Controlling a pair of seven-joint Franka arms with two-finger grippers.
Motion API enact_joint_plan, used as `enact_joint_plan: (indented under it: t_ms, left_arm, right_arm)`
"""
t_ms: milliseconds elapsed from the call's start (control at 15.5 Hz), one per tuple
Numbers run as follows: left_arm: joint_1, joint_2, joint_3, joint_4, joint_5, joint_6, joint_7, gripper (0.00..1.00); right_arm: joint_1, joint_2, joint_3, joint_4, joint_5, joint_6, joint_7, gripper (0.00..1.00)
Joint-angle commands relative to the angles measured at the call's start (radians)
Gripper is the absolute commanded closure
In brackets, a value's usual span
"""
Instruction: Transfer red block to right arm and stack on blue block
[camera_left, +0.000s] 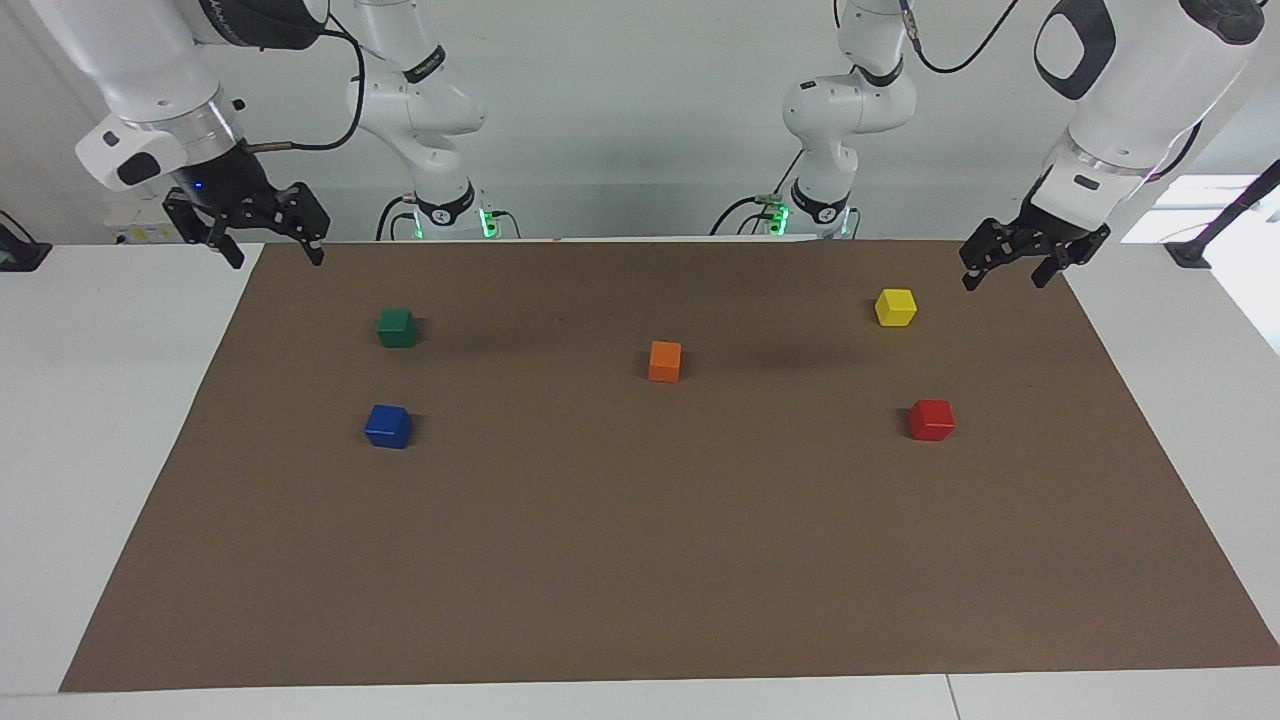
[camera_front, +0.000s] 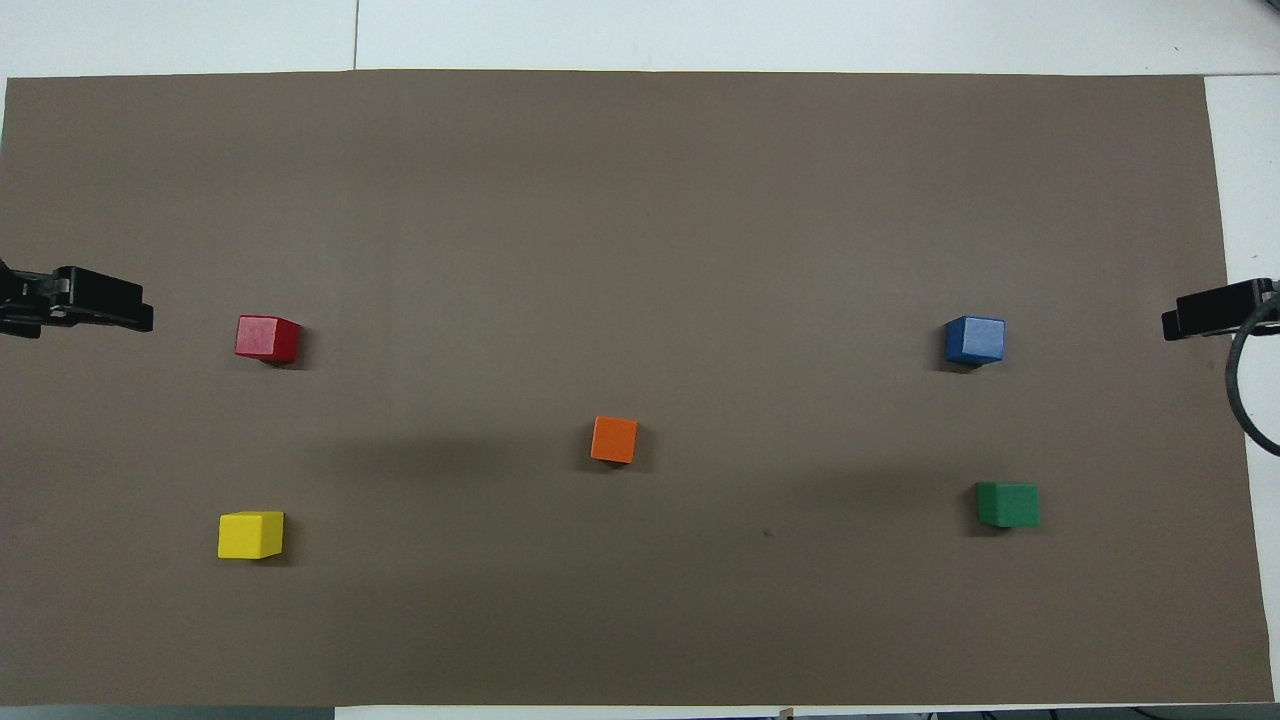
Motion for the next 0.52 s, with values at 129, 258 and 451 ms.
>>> enact_joint_plan:
  t_ms: [129, 258, 451]
  left_arm:
    - [-0.008, 0.003, 0.013, 0.016, -0.002, -0.015, 0.009, 0.0]
    - [-0.008, -0.006, 0.019, -0.016, -0.003, 0.011, 0.004, 0.0]
    - [-0.007, 0.0, 0.031, -0.123, -0.003, 0.131, 0.004, 0.0]
  right_arm:
    - [-0.016, -0.014, 0.014, -0.016, -0.012, 0.011, 0.012, 0.0]
    - [-0.017, -0.014, 0.014, -0.016, -0.012, 0.01, 0.01, 0.0]
    - [-0.022, -0.016, 0.014, -0.017, -0.015, 0.009, 0.01, 0.0]
